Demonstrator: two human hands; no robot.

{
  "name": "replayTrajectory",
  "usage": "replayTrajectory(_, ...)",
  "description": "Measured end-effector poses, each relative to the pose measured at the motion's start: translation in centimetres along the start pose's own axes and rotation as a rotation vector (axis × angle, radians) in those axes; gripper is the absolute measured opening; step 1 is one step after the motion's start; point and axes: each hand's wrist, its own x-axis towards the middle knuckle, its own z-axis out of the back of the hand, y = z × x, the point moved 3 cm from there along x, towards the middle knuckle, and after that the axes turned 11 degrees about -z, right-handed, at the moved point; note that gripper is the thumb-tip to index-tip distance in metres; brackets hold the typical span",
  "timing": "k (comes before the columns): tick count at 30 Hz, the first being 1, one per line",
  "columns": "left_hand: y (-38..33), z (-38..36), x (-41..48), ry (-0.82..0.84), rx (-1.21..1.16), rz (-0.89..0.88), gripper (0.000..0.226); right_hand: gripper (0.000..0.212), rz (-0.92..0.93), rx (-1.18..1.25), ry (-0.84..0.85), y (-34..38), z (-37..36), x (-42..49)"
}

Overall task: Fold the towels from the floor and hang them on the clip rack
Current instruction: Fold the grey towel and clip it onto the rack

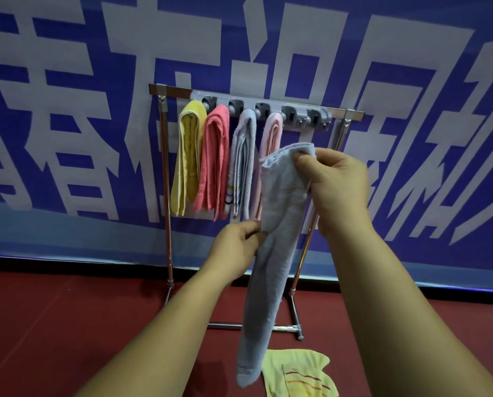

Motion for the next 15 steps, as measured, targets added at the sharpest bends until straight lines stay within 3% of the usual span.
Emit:
replayTrajectory(2,0.1,-0.5,0.5,0.023,-0.061,0.059,0.020,0.017,-0.083,-0.134,0.014,-2.2,-0.3,2.8)
replayTrajectory(5,-0.1,-1.0,0.7,0.010,-0.253,0.211,0.018,0.054,-0.422,-0.362,0.077,-8.9,0.8,5.1)
replayTrajectory(9,2.3,-1.6,0.5,-0.170,-0.516,0.457,0.017,0.075,-0.829,-0.113,0.379,-19.5,1.4,-0.8)
replayTrajectory(12,4.7,-2.2,-0.9,-0.248,-0.609,0.580,0.024,0.088,-0.923,0.045,0.466,-24.6,0.9,-6.0)
replayTrajectory(15,5.8,-2.3,-2.3,-0.244,-0.656,0.596,0.032,0.073,-0.944,0.225,0.454,-26.3,1.1,-8.3)
